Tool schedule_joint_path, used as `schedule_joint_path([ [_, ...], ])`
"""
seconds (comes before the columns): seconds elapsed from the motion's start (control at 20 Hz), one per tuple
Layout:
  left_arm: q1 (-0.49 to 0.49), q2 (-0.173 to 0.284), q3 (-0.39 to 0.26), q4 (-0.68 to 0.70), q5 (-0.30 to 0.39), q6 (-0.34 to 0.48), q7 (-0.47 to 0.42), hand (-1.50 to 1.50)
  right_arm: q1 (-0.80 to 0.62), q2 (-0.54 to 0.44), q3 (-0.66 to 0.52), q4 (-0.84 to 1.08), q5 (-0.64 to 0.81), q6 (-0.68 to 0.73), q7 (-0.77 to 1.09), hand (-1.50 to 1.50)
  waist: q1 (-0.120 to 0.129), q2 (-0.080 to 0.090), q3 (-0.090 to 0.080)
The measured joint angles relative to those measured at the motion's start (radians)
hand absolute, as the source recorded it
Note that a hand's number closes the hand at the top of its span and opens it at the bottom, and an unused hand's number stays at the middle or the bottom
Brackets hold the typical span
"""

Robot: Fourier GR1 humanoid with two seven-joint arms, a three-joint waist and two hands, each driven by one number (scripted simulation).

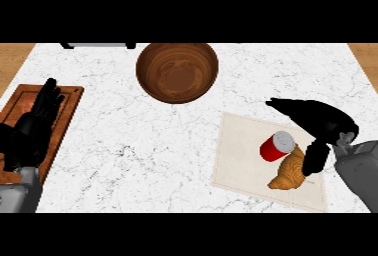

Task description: Pick the can from the placemat and place it in the bowl

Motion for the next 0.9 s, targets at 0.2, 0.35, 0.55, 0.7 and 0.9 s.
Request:
schedule_joint_path([
  [0.2,-0.022,-0.004,0.022,0.016,-0.004,-0.025,0.012,0.00,0.049,0.047,0.004,-0.008,0.054,0.008,-0.001,-1.50,-0.002,0.000,0.000],
  [0.35,-0.005,-0.022,0.027,-0.003,-0.017,-0.031,0.017,0.00,0.074,0.068,-0.011,-0.002,0.096,0.021,-0.019,-1.50,-0.001,0.000,0.000],
  [0.55,-0.010,-0.044,0.035,0.002,-0.044,-0.036,0.011,0.00,0.096,0.104,-0.033,0.024,0.154,0.014,-0.050,-1.50,-0.001,0.000,0.000],
  [0.7,-0.011,-0.063,0.041,0.016,-0.062,-0.039,-0.003,0.00,0.088,0.130,-0.051,0.053,0.196,0.010,-0.075,-1.50,-0.001,0.001,0.000],
  [0.9,-0.024,-0.073,0.060,0.021,-0.071,-0.053,0.004,0.00,0.076,0.160,-0.071,0.127,0.263,-0.012,-0.124,-1.50,0.000,0.001,0.000],
])
